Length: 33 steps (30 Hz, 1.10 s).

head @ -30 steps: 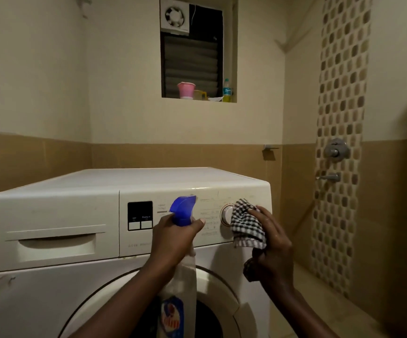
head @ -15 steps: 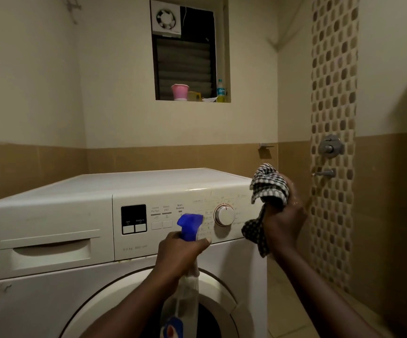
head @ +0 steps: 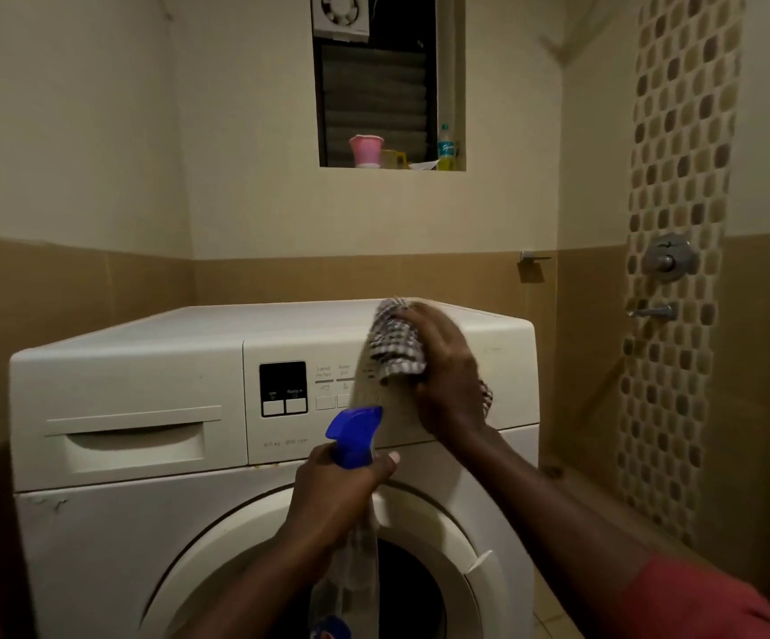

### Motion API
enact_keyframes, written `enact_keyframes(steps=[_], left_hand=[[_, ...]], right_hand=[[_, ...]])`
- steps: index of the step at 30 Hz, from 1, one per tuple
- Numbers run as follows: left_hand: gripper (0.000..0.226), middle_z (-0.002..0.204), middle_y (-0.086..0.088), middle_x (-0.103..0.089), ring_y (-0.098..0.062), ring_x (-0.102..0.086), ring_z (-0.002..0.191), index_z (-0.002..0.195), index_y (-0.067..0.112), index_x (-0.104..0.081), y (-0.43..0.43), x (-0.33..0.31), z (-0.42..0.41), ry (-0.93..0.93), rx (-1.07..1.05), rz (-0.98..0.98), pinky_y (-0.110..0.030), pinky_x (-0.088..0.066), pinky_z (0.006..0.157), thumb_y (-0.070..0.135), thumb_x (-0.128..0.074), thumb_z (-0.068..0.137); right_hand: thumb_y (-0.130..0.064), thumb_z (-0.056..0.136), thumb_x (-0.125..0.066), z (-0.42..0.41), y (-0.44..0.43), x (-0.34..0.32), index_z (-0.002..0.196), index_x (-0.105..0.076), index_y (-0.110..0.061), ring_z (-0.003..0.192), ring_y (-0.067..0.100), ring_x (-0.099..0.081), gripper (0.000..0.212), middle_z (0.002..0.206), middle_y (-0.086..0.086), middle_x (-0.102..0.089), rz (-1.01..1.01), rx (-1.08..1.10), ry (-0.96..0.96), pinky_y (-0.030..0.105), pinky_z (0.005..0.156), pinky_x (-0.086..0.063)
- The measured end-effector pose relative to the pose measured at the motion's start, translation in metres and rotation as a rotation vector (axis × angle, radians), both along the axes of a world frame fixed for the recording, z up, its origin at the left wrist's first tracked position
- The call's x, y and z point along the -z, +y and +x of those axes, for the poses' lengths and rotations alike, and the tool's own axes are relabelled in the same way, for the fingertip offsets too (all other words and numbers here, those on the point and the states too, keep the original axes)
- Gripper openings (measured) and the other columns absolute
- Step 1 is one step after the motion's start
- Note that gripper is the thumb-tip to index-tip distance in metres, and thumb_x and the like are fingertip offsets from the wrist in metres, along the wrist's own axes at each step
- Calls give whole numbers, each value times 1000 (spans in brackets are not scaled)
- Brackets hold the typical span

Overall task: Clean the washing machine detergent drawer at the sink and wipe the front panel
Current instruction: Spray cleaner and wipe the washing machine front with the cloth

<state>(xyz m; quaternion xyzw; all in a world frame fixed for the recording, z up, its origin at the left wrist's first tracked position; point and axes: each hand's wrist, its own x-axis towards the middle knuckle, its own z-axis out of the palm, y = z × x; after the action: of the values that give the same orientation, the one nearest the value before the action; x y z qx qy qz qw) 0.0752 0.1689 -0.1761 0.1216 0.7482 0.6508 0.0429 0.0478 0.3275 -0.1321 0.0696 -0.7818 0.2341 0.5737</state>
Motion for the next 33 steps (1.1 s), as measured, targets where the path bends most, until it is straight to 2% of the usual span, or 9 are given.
enact_keyframes(steps=[3,6,12,15,19,22,27,30,33], left_hand=[[44,84,10,-47,-9,-50,76,109,19,-44,-4,-3,-4,19,-57,63,-33,-49,78,27,-77,80],[58,100,3,-53,-12,-49,82,128,12,-46,-8,-3,-3,32,-71,50,-26,-42,67,26,-76,81],[34,89,-4,-64,-34,-67,77,90,22,-54,-13,7,1,-23,-54,19,-50,-56,86,29,-83,74],[29,84,-3,-61,-20,-60,76,85,24,-53,-19,5,-1,-6,-50,54,-40,-49,84,26,-81,76],[30,87,4,-54,-8,-51,78,88,24,-48,-25,0,-3,26,-40,91,-33,-39,80,23,-77,80],[32,88,3,-58,-10,-55,79,92,21,-51,-27,2,-7,49,-77,93,-33,-42,81,23,-79,78],[45,99,0,-55,-19,-54,89,110,18,-45,-23,4,-10,56,-85,75,-32,-45,75,26,-78,79],[37,85,0,-57,-16,-57,74,103,14,-48,-20,5,-12,69,-122,74,-27,-42,57,26,-76,81],[28,69,-11,-62,-21,-60,57,93,12,-54,-17,1,-8,74,-134,62,-27,-43,53,26,-75,82]], right_hand=[[-19,85,-44,-15,-14,38,144,-39,-14,145,23,-23,60,153,9,-36,133,114,-76,47,118,-25],[-14,79,-64,-11,-16,94,151,-29,-20,149,18,-11,80,160,3,-20,136,99,-109,43,118,-21],[-12,67,-80,12,24,127,147,-36,-22,139,21,-34,92,153,3,-36,223,259,-147,41,110,-37],[0,56,-76,20,40,137,142,-43,-22,127,26,-41,94,138,8,-46,18,304,-133,48,97,-48],[-8,65,-67,18,31,145,138,-51,-16,124,26,-41,75,134,10,-47,-148,263,-111,44,100,-44],[-8,66,-70,20,10,159,141,-45,-19,126,26,-41,79,137,7,-44,-43,210,-176,45,98,-48],[-22,75,-74,9,-5,115,141,-43,-15,128,26,-41,74,140,9,-44,173,204,-127,42,100,-48],[-17,77,-71,-3,-19,68,145,-37,-15,131,27,-36,76,145,11,-41,56,284,-114,42,98,-47],[-13,81,-63,-9,-30,33,151,-26,-19,138,25,-26,79,152,8,-28,-126,302,-141,40,106,-40]])
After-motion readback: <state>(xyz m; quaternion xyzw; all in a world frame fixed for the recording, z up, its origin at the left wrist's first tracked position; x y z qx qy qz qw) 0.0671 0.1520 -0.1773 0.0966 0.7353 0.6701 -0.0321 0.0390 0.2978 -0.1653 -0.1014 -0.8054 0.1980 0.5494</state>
